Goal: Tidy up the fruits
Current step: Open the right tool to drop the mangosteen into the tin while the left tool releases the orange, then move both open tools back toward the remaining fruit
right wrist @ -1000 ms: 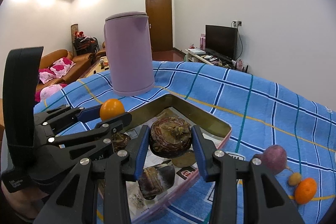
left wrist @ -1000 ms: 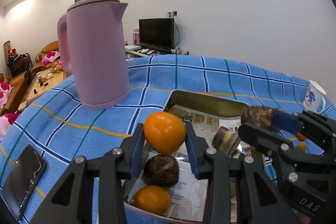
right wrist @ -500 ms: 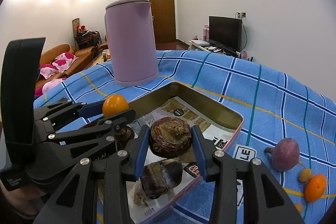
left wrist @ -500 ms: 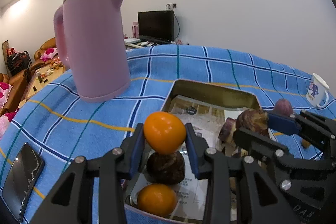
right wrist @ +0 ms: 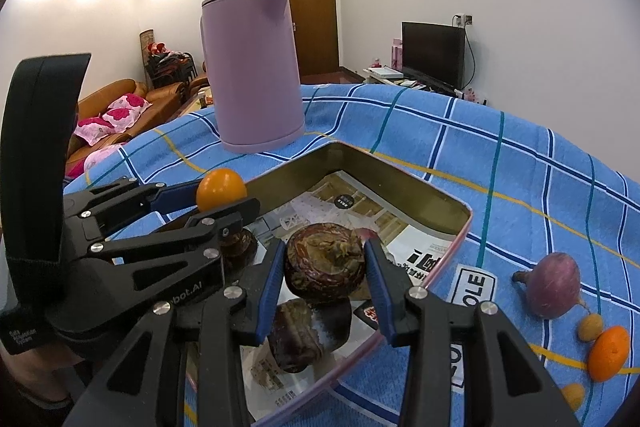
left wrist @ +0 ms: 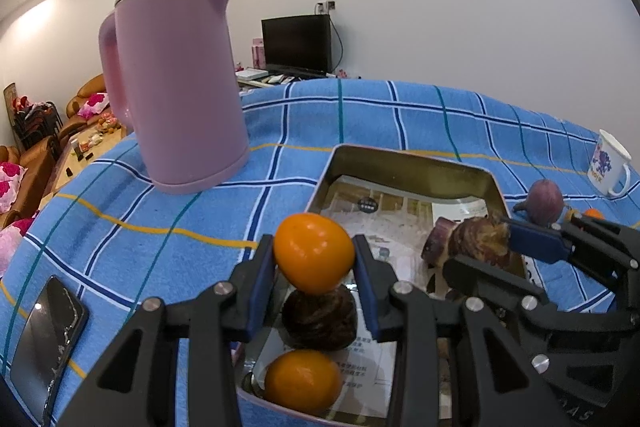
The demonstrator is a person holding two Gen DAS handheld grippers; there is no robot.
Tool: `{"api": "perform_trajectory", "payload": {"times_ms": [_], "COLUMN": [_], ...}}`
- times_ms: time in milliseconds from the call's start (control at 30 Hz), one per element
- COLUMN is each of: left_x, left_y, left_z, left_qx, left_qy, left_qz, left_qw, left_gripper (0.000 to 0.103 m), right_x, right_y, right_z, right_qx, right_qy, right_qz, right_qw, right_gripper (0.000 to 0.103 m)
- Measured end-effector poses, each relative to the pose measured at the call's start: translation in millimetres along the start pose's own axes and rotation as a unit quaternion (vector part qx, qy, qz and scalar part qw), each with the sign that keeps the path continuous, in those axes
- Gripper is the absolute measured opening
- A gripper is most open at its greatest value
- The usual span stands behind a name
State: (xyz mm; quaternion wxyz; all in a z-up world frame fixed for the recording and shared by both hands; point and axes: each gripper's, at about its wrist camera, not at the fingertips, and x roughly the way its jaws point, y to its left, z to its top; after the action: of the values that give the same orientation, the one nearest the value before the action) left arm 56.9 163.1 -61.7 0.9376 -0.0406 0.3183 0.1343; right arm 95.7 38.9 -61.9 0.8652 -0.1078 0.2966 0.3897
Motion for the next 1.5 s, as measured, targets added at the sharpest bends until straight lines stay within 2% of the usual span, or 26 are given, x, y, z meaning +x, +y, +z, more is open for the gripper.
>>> {"api": "perform_trajectory", "payload": {"times_ms": [367, 500, 567, 700, 933, 1067, 1200, 1333, 1500], "left_x": [-1.6, -2.7, -4.6, -10.6, -32.3, -43.5, -49.0, -45.6, -37.8], "left_y": [-2.2, -3.3, -2.5, -0.6, -13.7, -35.8, -72.5, -113.7, -167.3], "left_z": [-0.7, -0.4, -0.1, 1.6, 11.2, 15.6, 16.9, 15.4, 9.7], "left_qx": [0.007, 0.007, 0.004, -0.002, -0.002, 0.005, 0.026, 0.051, 0.081], "left_qy": [0.002, 0.005, 0.005, -0.002, -0.029, -0.042, -0.047, -0.03, -0.005], "left_qz": [0.009, 0.006, 0.006, 0.012, 0.0, -0.022, -0.052, -0.093, -0.139], "left_qw": [0.9999, 0.9999, 1.0, 0.9999, 0.9996, 0.9989, 0.9972, 0.9939, 0.987], "left_gripper": [0.042, 0.048, 0.055, 0.073, 0.076, 0.079, 0.079, 0.079, 0.079], "right_x": [-0.6, -3.1, -5.3, -12.3, -37.5, -59.3, -84.2, -106.8, -132.7], "right_y": [-1.7, -1.6, -3.2, -11.2, -15.2, -31.8, -64.8, -107.1, -151.5], "right_z": [-2.0, -3.3, -3.4, -3.7, -2.2, -10.2, -26.4, -46.9, -63.4], "right_qx": [0.001, -0.004, -0.001, 0.014, 0.012, -0.001, 0.019, 0.051, 0.108], "right_qy": [0.002, -0.002, -0.005, -0.01, -0.019, -0.013, -0.009, 0.001, -0.003], "right_qz": [0.011, 0.008, 0.007, 0.005, -0.013, -0.054, -0.097, -0.154, -0.198], "right_qw": [1.0, 1.0, 1.0, 1.0, 1.0, 0.998, 0.995, 0.987, 0.974], "right_gripper": [0.043, 0.043, 0.047, 0.067, 0.069, 0.073, 0.073, 0.073, 0.073]}}
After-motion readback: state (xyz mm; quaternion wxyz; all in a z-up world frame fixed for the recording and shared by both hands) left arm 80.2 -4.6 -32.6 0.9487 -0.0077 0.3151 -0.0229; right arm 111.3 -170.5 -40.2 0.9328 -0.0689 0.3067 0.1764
